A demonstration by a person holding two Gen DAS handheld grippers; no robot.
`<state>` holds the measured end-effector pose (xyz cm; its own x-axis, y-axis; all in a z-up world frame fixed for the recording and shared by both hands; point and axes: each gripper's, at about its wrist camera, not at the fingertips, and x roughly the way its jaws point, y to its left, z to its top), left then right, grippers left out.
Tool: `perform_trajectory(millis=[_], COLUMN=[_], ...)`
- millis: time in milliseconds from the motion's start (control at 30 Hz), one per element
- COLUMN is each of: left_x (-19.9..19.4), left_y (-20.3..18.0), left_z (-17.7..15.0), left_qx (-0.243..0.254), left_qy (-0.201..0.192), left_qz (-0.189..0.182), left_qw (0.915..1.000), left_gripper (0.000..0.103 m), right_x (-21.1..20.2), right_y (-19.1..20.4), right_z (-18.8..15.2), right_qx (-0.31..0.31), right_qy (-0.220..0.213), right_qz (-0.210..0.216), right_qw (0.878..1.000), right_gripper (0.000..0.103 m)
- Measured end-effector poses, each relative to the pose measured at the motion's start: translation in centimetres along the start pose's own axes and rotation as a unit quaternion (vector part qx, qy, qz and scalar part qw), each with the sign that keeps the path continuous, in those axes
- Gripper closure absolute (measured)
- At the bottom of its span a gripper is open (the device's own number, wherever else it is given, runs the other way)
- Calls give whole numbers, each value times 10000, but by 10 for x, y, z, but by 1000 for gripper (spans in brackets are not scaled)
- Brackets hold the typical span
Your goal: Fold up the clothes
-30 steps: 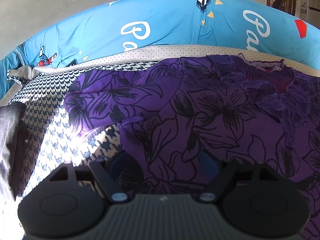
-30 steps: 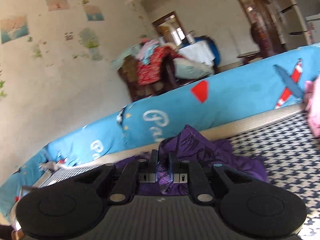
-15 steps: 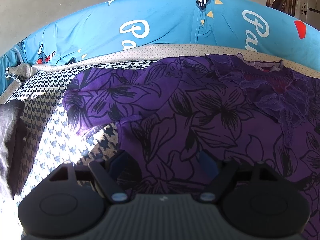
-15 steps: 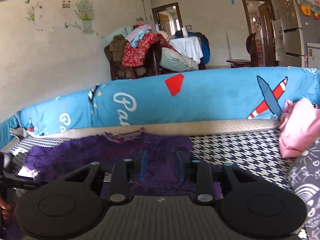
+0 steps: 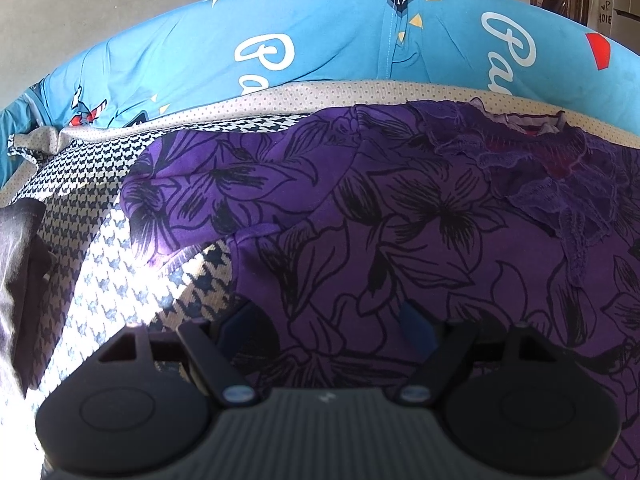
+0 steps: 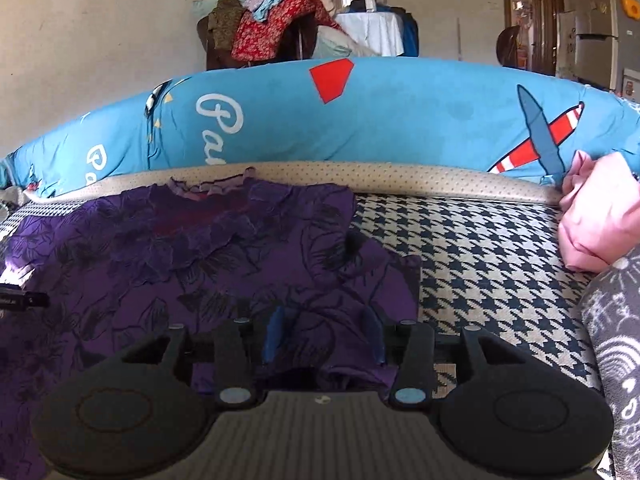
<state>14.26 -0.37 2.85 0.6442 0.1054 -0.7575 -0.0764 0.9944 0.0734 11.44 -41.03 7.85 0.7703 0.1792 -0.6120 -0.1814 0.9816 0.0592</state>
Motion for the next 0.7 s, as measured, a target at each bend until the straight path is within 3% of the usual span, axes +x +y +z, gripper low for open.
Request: perform_trajectory(millis=[200,500,600,700], left_x=[0,-2,-4,-4], left_y=[-1,-1,1,3], left_z=[-1,-2,-2,-3], left_qx=[31,18,-14,-41], left_qy=[-2,9,21,28], left_qz=[-6,-79,-103,-103], left_qw=[10000,10000,9999,9999], left_gripper=[24,24,24,24], right_x=[-11,-27,-40,-54], right_y=[21,57,67,80], right_z=[-10,-39,-39,-37], right_qx=[-862,-2035,-2155,-2451], right_qy=[531,1328,1244,730], right_qz=[434,922,1159,936], right_qw=[9939,9656,9616,9622], right_gripper=[59,60,60,61])
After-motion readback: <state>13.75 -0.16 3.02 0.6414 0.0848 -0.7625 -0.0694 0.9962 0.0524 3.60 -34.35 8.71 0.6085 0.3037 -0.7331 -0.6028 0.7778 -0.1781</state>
